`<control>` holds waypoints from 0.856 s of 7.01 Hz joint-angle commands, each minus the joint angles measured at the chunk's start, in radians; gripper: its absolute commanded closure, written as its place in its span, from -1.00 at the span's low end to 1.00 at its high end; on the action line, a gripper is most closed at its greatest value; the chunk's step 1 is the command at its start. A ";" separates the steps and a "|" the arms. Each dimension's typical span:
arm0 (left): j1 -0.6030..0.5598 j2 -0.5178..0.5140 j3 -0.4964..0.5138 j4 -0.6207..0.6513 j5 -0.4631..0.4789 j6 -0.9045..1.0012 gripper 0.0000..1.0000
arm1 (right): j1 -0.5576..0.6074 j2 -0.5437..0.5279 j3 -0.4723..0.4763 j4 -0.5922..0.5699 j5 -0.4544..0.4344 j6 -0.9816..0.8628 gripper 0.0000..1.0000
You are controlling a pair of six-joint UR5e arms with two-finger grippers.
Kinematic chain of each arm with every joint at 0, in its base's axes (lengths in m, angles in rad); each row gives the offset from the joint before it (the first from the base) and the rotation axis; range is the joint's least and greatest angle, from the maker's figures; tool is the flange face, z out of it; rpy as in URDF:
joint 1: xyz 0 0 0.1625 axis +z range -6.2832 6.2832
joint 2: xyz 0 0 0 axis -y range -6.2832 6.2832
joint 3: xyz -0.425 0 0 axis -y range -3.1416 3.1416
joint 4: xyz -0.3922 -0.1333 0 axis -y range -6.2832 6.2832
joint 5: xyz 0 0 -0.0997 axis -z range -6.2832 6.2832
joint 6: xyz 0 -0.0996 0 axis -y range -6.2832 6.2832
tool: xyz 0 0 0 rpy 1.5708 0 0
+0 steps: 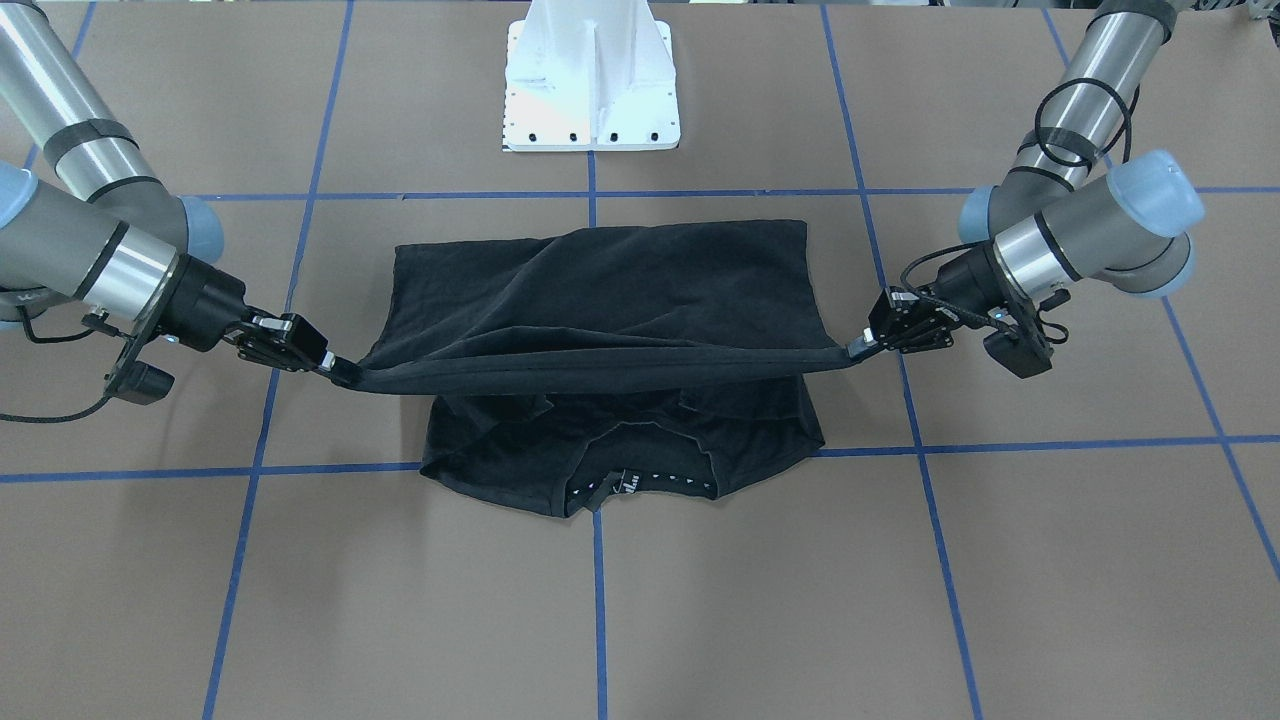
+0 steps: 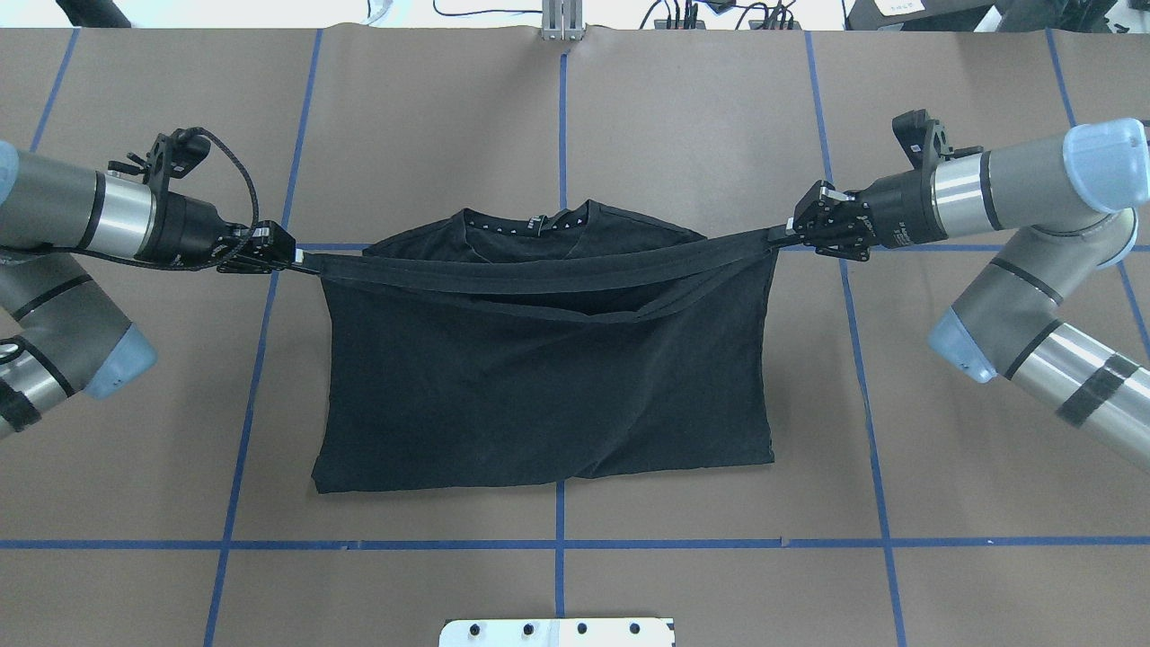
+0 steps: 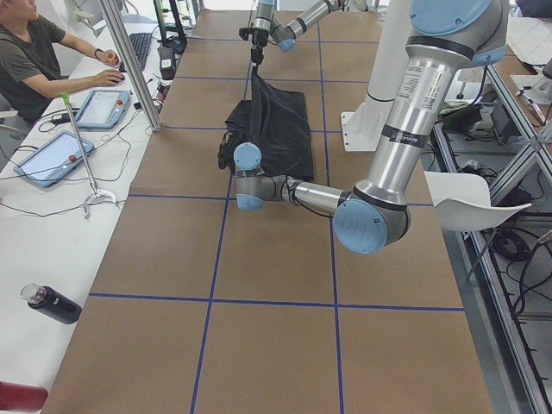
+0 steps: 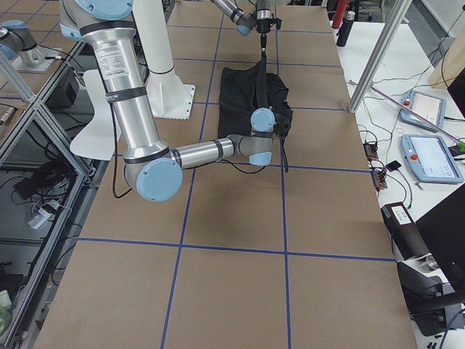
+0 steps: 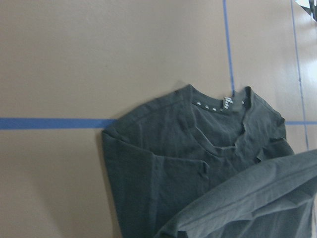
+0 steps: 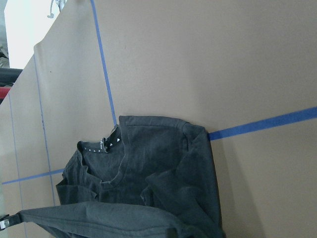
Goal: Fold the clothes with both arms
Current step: 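Carry the hem with both grippers over the shirt toward the collar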
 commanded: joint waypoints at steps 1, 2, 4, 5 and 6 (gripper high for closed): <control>0.003 -0.032 0.058 0.000 0.051 0.001 1.00 | -0.007 0.036 -0.070 0.001 -0.037 -0.001 1.00; 0.005 -0.049 0.081 0.001 0.051 0.001 1.00 | -0.007 0.048 -0.093 0.003 -0.040 -0.001 1.00; 0.000 -0.076 0.089 0.073 0.053 0.002 1.00 | -0.007 0.048 -0.115 0.001 -0.058 -0.001 1.00; -0.004 -0.076 0.088 0.073 0.047 0.002 1.00 | -0.004 0.051 -0.117 0.003 -0.060 0.000 1.00; -0.024 -0.075 0.086 0.072 0.037 0.004 1.00 | 0.002 0.057 -0.115 0.003 -0.060 0.003 1.00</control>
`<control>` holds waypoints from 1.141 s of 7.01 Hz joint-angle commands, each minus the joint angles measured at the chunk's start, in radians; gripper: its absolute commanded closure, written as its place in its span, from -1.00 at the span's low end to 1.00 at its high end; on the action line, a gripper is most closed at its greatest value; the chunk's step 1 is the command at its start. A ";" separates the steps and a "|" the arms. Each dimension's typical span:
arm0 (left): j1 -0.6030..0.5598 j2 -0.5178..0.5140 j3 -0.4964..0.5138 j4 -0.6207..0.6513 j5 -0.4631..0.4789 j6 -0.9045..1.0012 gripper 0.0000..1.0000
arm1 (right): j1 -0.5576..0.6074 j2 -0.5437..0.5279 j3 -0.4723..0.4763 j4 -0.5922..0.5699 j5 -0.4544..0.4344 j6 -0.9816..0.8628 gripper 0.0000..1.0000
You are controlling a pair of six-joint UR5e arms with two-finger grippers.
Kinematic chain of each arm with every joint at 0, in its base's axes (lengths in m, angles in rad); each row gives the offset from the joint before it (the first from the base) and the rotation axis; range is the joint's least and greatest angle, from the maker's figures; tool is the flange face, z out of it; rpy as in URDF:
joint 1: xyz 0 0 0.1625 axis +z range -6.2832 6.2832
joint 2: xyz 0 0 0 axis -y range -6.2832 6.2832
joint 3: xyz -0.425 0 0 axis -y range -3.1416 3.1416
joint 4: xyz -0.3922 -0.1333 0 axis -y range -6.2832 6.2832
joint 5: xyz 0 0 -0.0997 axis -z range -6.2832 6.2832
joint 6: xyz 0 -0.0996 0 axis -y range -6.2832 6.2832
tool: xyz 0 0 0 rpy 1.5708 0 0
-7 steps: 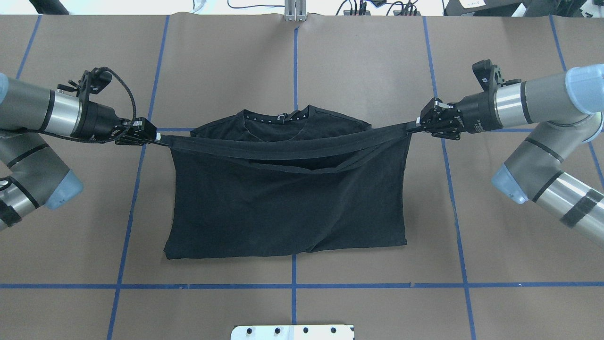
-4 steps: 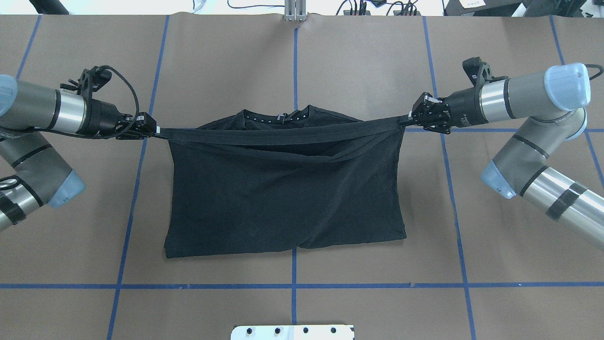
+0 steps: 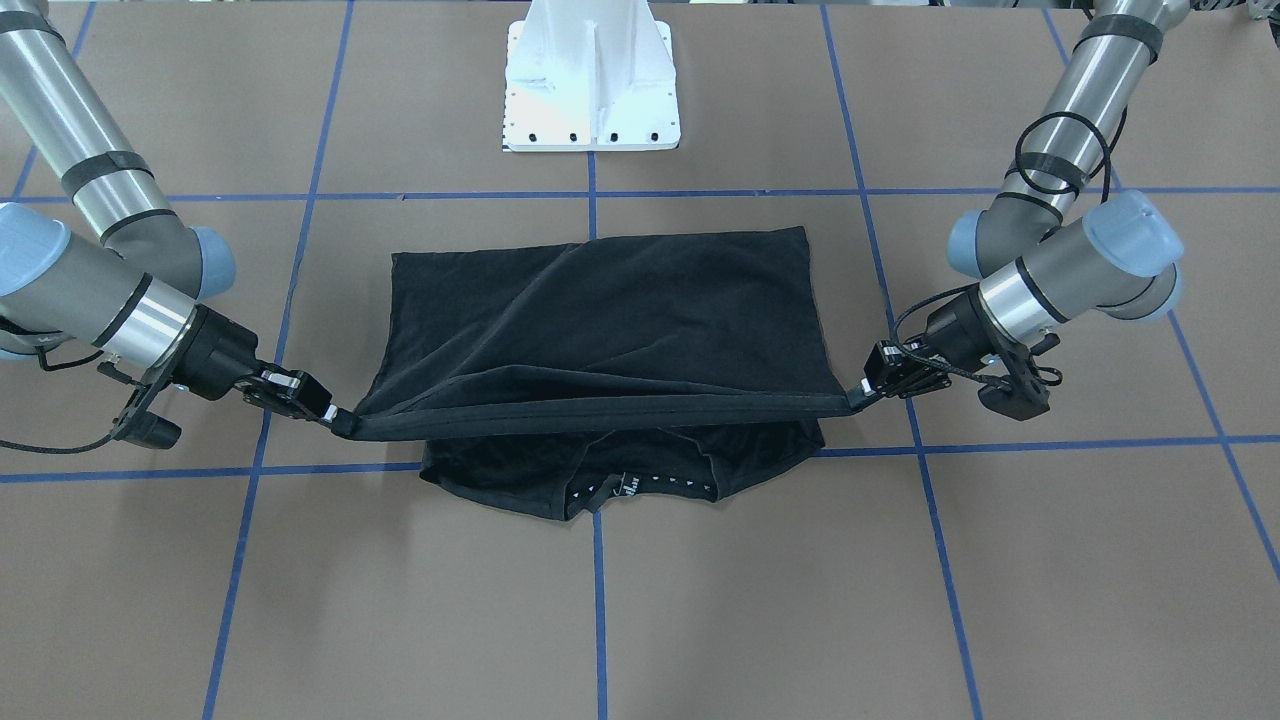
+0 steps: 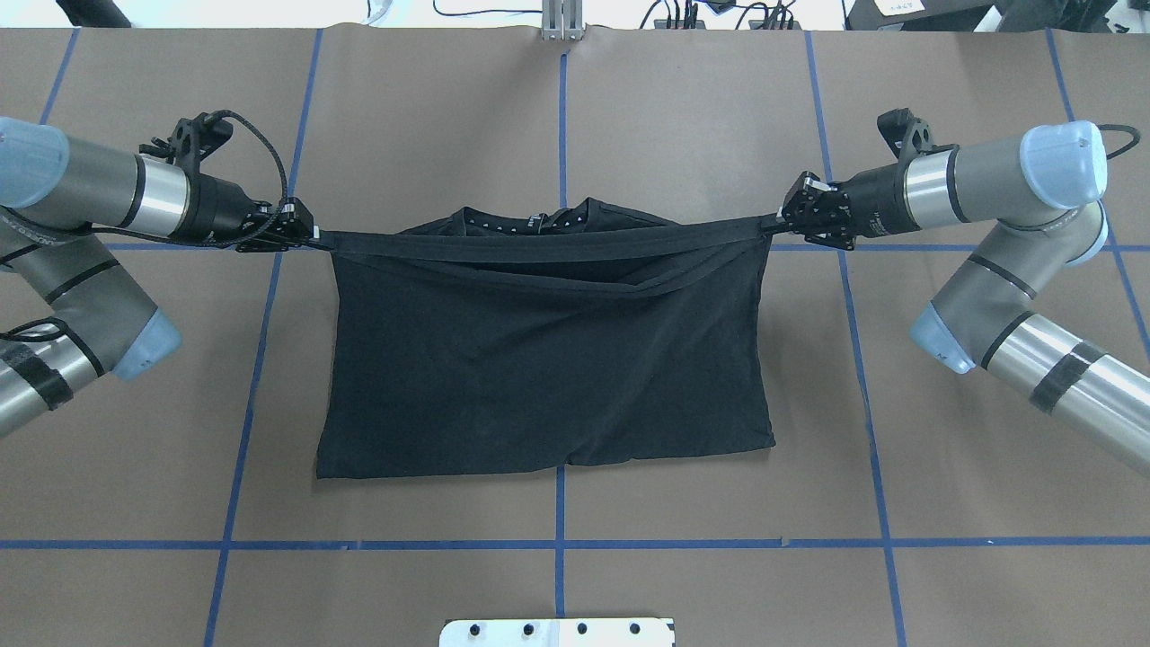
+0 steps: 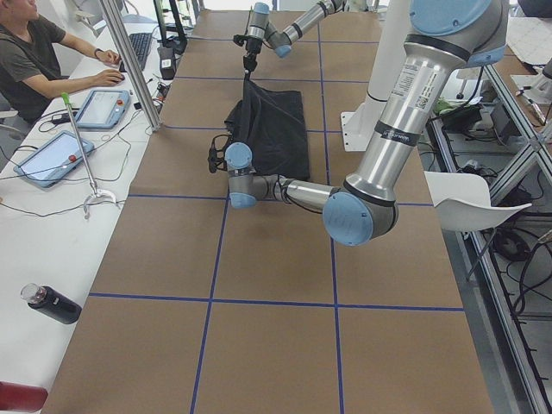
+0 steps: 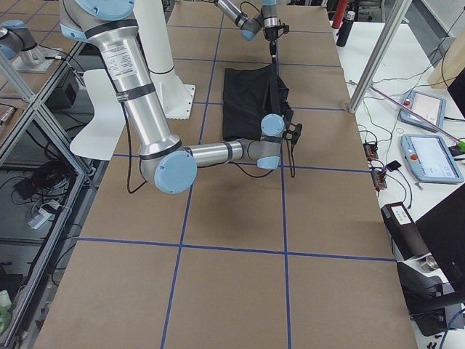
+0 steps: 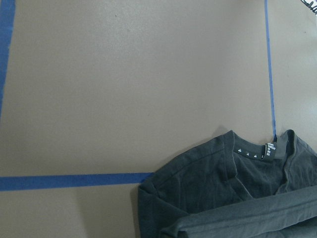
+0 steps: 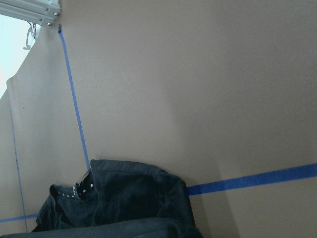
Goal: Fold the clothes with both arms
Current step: 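Lower the hem onto the collar and open both grippers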
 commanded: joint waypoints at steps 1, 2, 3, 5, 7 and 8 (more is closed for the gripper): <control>-0.044 0.005 -0.004 0.002 -0.036 0.012 1.00 | 0.016 0.006 0.003 0.000 0.000 0.003 1.00; -0.056 0.010 -0.004 0.002 -0.041 0.023 1.00 | 0.022 0.004 0.005 0.000 0.000 0.001 1.00; -0.057 0.010 -0.004 0.002 -0.041 0.032 1.00 | 0.023 0.006 0.004 0.000 0.000 0.000 1.00; -0.051 0.010 0.002 0.002 -0.027 0.034 1.00 | 0.013 0.004 -0.001 -0.004 -0.002 0.000 1.00; -0.047 0.013 0.007 0.002 -0.022 0.034 1.00 | 0.009 -0.003 -0.018 -0.003 -0.002 0.000 1.00; -0.047 0.012 0.013 0.002 -0.022 0.034 1.00 | 0.009 -0.002 -0.035 -0.001 -0.002 -0.002 1.00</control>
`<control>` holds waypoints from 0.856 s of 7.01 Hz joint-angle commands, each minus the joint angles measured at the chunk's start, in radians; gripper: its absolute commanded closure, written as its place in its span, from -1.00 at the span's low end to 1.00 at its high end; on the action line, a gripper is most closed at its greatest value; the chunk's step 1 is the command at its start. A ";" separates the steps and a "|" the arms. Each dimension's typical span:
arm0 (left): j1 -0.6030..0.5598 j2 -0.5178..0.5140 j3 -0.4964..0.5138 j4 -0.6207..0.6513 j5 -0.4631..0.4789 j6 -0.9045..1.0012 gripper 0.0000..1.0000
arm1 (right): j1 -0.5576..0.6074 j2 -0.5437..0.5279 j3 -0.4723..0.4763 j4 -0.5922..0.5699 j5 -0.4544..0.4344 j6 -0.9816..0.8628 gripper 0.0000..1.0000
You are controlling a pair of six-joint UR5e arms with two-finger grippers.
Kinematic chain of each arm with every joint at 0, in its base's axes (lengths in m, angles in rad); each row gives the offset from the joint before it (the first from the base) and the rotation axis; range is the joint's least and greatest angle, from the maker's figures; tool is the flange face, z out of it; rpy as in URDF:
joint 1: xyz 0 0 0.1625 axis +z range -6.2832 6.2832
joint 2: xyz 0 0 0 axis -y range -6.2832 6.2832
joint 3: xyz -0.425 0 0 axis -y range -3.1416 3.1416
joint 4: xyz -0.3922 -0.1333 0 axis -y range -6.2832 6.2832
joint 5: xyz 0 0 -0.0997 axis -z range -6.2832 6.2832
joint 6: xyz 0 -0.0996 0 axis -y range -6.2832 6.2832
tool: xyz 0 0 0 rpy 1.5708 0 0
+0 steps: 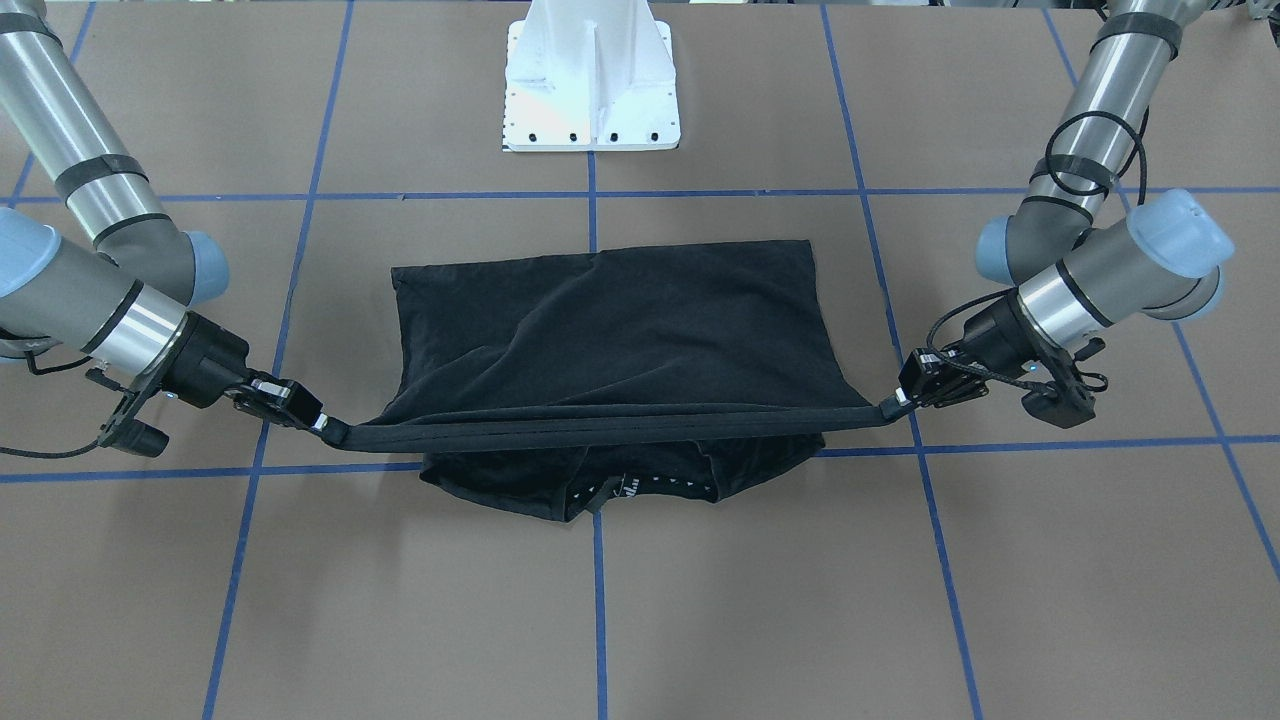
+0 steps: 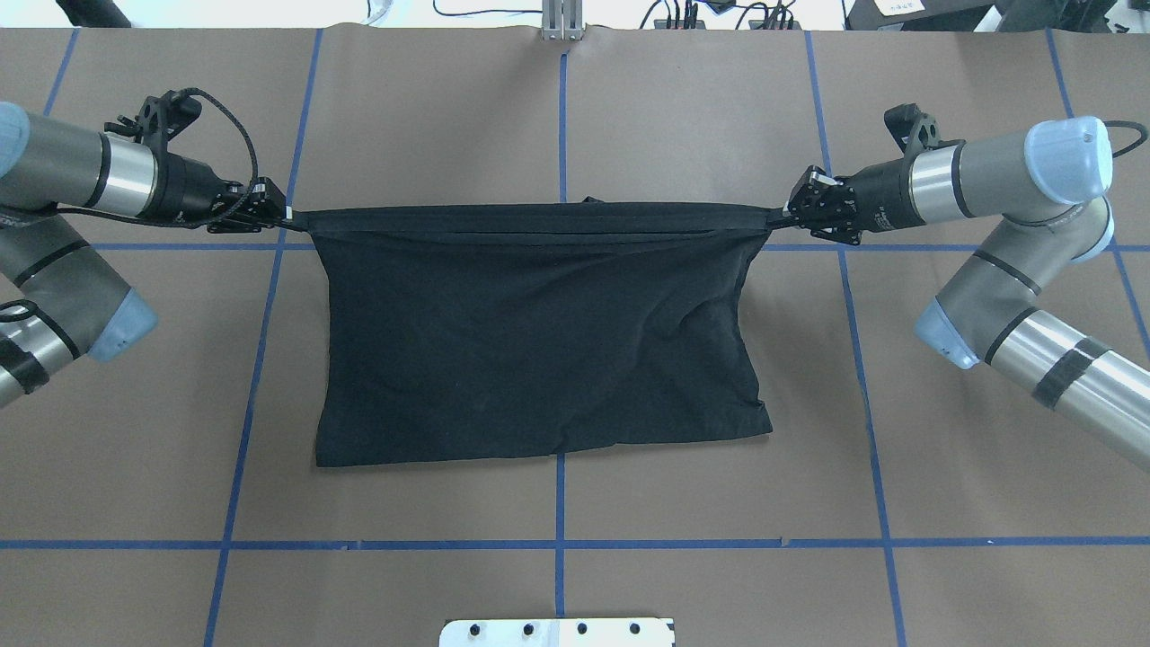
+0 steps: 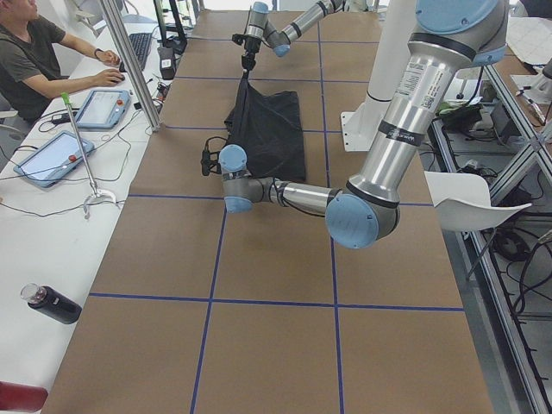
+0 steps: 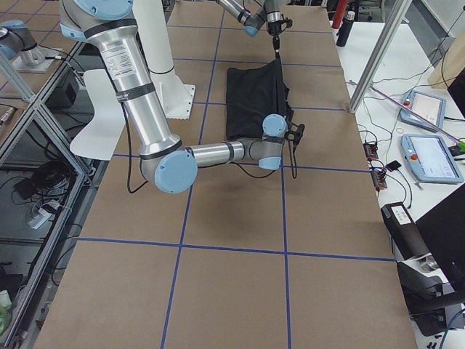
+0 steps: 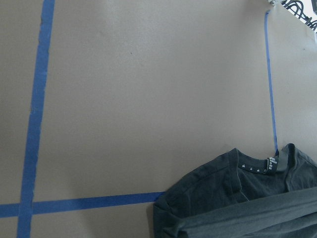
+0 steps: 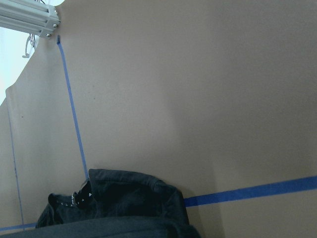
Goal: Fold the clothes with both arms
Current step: 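Lower the hem onto the collar and open both grippers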
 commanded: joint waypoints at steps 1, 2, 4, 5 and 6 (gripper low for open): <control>0.001 0.000 0.007 0.002 0.001 0.002 1.00 | -0.002 0.004 -0.018 0.002 0.000 0.000 1.00; 0.001 -0.005 0.010 0.002 -0.001 0.000 1.00 | -0.001 0.007 -0.017 0.002 0.000 0.002 1.00; 0.002 -0.016 0.004 0.002 -0.010 -0.003 1.00 | 0.001 0.039 -0.006 -0.040 0.000 0.011 1.00; 0.001 -0.016 -0.001 0.002 -0.013 -0.003 1.00 | 0.001 0.044 -0.004 -0.043 0.001 0.011 1.00; 0.001 -0.016 -0.009 0.002 -0.013 -0.011 1.00 | 0.001 0.044 -0.004 -0.043 0.003 0.011 1.00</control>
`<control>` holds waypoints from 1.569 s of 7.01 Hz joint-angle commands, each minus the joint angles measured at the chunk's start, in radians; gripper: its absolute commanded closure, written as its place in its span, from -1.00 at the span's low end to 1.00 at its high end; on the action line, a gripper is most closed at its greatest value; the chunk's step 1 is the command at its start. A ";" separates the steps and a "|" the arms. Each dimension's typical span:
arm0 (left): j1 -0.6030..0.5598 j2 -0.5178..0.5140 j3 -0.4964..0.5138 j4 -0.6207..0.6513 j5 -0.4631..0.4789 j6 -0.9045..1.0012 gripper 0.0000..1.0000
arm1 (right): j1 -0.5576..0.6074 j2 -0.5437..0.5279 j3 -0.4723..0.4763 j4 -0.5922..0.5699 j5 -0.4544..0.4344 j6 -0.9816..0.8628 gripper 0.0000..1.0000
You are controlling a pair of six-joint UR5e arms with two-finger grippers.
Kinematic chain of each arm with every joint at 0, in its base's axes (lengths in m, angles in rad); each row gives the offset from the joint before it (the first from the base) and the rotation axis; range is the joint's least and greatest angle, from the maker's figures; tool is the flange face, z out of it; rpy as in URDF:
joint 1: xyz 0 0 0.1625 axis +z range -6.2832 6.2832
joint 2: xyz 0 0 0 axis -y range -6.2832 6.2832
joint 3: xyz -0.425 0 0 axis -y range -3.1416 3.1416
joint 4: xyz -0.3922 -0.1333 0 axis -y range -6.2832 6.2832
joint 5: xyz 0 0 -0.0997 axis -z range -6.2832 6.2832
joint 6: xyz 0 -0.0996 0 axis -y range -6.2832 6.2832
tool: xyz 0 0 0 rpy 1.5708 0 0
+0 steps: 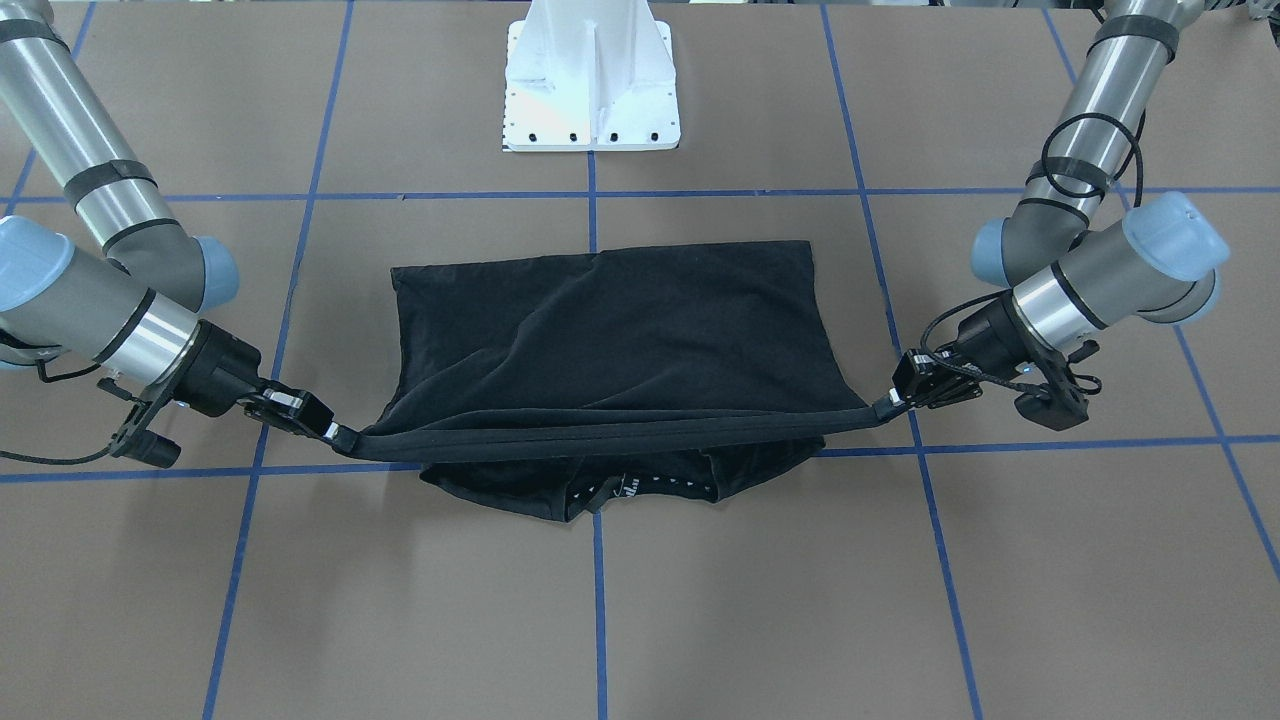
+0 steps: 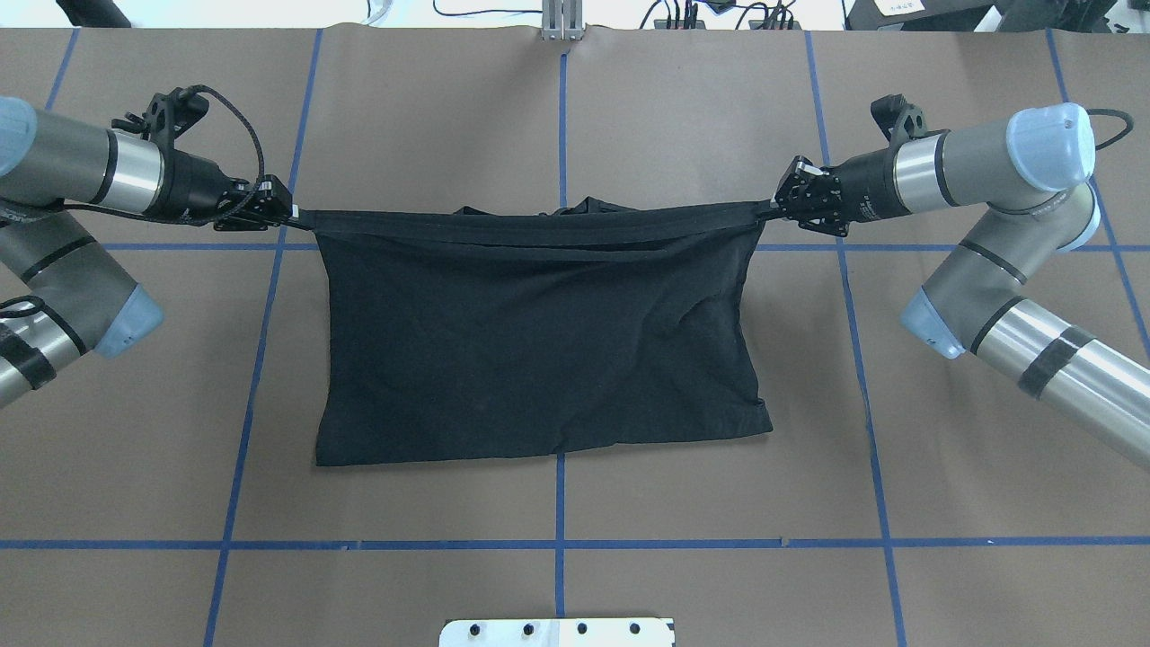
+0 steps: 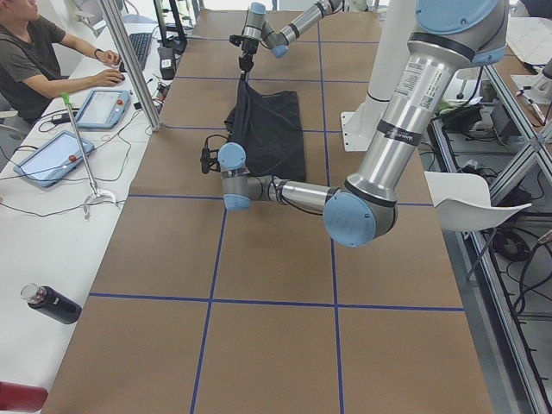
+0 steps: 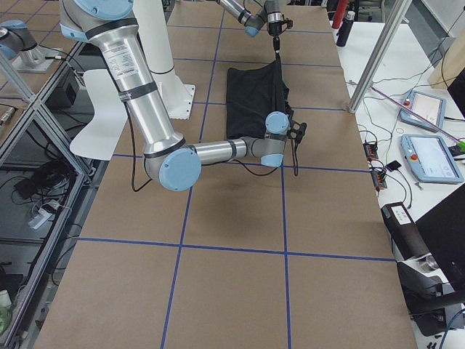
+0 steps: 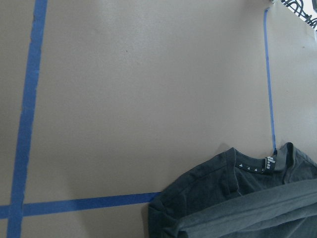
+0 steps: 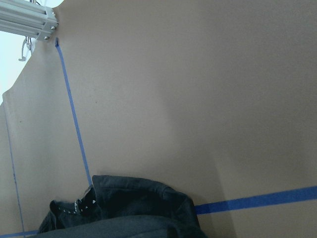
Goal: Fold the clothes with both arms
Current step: 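Lower the hem onto the collar and open both grippers, then raise both grippers away from the folded shirt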
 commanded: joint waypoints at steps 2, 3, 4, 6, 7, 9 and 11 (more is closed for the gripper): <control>0.000 -0.001 -0.017 0.001 0.000 -0.011 0.62 | 0.000 0.004 0.011 -0.010 0.000 0.000 -0.26; 0.000 -0.002 -0.017 0.005 0.002 -0.009 -0.65 | 0.000 0.004 0.018 -0.034 -0.001 0.016 -0.99; 0.000 -0.005 -0.017 0.005 0.003 -0.009 -0.99 | 0.002 0.004 0.023 -0.047 -0.001 0.014 -1.00; -0.005 -0.007 -0.017 0.006 0.000 -0.007 -1.00 | 0.008 0.004 0.025 -0.054 -0.001 0.014 -1.00; -0.008 -0.005 -0.018 0.005 -0.001 -0.006 -1.00 | 0.006 0.008 0.037 -0.057 0.000 0.008 -1.00; -0.011 0.001 -0.030 0.005 -0.003 -0.006 -1.00 | -0.004 -0.011 0.122 -0.109 0.008 0.008 -1.00; -0.022 0.005 -0.052 0.005 -0.020 -0.007 -1.00 | -0.088 -0.103 0.320 -0.292 0.020 0.013 -1.00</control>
